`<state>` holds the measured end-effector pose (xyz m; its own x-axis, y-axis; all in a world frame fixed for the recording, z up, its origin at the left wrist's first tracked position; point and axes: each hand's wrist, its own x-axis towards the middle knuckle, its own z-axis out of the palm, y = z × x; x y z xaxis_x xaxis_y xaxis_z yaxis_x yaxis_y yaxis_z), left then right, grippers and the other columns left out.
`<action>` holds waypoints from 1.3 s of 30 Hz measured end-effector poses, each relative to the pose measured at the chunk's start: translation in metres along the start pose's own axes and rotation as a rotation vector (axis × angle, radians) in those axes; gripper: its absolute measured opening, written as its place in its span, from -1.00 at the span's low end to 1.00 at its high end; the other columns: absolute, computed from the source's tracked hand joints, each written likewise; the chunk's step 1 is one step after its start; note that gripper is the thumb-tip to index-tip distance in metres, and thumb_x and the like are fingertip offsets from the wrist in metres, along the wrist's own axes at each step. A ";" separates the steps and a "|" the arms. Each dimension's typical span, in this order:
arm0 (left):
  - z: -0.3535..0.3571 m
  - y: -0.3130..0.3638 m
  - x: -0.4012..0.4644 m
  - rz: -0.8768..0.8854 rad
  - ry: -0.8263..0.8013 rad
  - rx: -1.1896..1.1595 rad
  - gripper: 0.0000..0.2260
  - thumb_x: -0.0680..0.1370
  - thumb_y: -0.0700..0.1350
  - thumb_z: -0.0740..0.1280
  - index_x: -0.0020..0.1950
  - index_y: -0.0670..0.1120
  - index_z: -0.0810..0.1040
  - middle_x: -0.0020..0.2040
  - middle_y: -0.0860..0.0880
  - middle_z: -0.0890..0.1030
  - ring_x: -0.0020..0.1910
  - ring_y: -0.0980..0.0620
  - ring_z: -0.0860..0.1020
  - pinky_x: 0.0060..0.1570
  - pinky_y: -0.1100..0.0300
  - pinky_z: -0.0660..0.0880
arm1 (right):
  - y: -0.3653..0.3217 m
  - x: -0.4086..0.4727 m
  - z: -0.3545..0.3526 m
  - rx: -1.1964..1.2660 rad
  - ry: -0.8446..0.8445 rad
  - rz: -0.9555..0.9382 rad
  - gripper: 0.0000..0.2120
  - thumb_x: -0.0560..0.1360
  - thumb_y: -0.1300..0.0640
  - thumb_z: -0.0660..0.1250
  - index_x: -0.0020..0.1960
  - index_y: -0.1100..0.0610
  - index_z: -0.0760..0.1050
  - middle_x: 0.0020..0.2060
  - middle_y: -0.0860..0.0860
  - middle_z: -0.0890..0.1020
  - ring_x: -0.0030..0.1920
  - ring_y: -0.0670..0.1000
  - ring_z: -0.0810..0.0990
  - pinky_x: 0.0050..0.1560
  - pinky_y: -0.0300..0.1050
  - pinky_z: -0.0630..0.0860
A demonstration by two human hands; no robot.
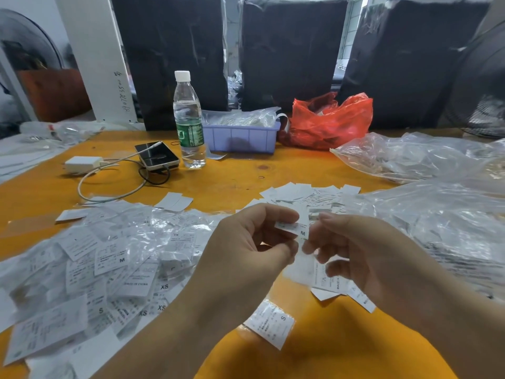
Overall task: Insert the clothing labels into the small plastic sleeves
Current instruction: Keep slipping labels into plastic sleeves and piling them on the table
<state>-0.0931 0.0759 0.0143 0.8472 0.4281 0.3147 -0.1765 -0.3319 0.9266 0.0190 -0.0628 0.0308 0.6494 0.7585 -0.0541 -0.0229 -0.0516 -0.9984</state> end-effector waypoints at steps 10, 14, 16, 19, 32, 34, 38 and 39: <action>0.005 0.001 0.001 0.020 -0.068 -0.058 -0.65 0.34 -0.18 0.43 0.02 0.20 0.61 -0.13 0.01 0.67 -0.15 -0.02 0.65 -0.05 -0.01 0.63 | 0.004 0.002 -0.003 0.165 -0.077 0.004 -0.86 0.21 0.26 0.54 -0.29 0.11 0.63 -0.36 0.06 0.57 -0.37 -0.04 0.49 -0.23 -0.11 0.39; 0.002 0.000 0.004 0.025 -0.030 -0.090 -0.60 0.30 -0.18 0.45 0.03 0.23 0.59 -0.14 0.10 0.62 -0.19 0.09 0.64 -0.08 0.09 0.64 | 0.000 0.003 -0.007 0.182 0.013 -0.053 -0.97 0.23 0.17 0.44 -0.33 0.10 0.65 -0.37 0.06 0.57 -0.38 -0.04 0.47 -0.25 -0.13 0.39; -0.001 0.001 0.005 0.034 -0.024 -0.106 -0.60 0.31 -0.19 0.47 0.03 0.22 0.59 -0.16 0.12 0.61 -0.19 0.11 0.64 -0.13 0.17 0.63 | -0.003 0.004 -0.010 0.162 0.031 -0.094 -0.96 0.25 0.18 0.41 -0.33 0.11 0.65 -0.36 0.07 0.57 -0.39 -0.05 0.46 -0.25 -0.12 0.38; -0.005 0.002 0.006 0.033 -0.012 -0.147 -0.58 0.38 -0.32 0.51 0.01 0.18 0.61 -0.18 0.12 0.62 -0.20 0.09 0.65 -0.17 0.25 0.60 | -0.008 0.000 -0.010 0.018 0.003 -0.189 -0.93 0.28 0.13 0.42 -0.29 0.10 0.67 -0.32 0.12 0.60 -0.36 -0.04 0.46 -0.21 -0.10 0.40; -0.006 0.005 0.007 0.027 -0.006 -0.204 -0.56 0.38 -0.39 0.49 -0.03 0.16 0.62 -0.18 0.12 0.63 -0.21 0.10 0.65 -0.18 0.24 0.60 | -0.006 -0.002 -0.013 -0.331 0.056 -0.316 -0.77 0.34 0.07 0.30 -0.22 0.25 0.57 -0.26 0.23 0.60 -0.33 -0.03 0.45 -0.17 -0.02 0.39; -0.006 0.005 0.007 0.027 -0.001 -0.203 -0.57 0.38 -0.39 0.49 -0.04 0.16 0.63 -0.18 0.11 0.63 -0.22 0.10 0.65 -0.18 0.24 0.61 | -0.007 -0.002 -0.013 -0.329 0.082 -0.331 -0.81 0.34 0.07 0.30 -0.20 0.18 0.60 -0.28 0.22 0.58 -0.34 -0.02 0.44 -0.17 -0.02 0.41; -0.006 0.005 0.007 0.027 -0.011 -0.208 -0.56 0.37 -0.40 0.50 -0.05 0.16 0.63 -0.19 0.11 0.63 -0.22 0.09 0.65 -0.19 0.25 0.60 | -0.007 -0.004 -0.011 -0.357 0.087 -0.366 -0.84 0.36 0.06 0.30 -0.20 0.11 0.61 -0.32 0.06 0.64 -0.37 -0.12 0.47 -0.22 -0.06 0.42; -0.006 0.005 0.007 0.027 -0.014 -0.210 -0.57 0.37 -0.40 0.50 -0.05 0.15 0.63 -0.19 0.11 0.63 -0.21 0.09 0.65 -0.20 0.26 0.59 | -0.007 -0.004 -0.011 -0.363 0.078 -0.366 -0.84 0.37 0.06 0.30 -0.21 0.11 0.61 -0.31 0.04 0.65 -0.37 -0.13 0.48 -0.22 -0.05 0.43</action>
<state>-0.0914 0.0822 0.0224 0.8475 0.4090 0.3383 -0.2984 -0.1601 0.9409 0.0248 -0.0724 0.0378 0.6210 0.7189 0.3124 0.4719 -0.0247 -0.8813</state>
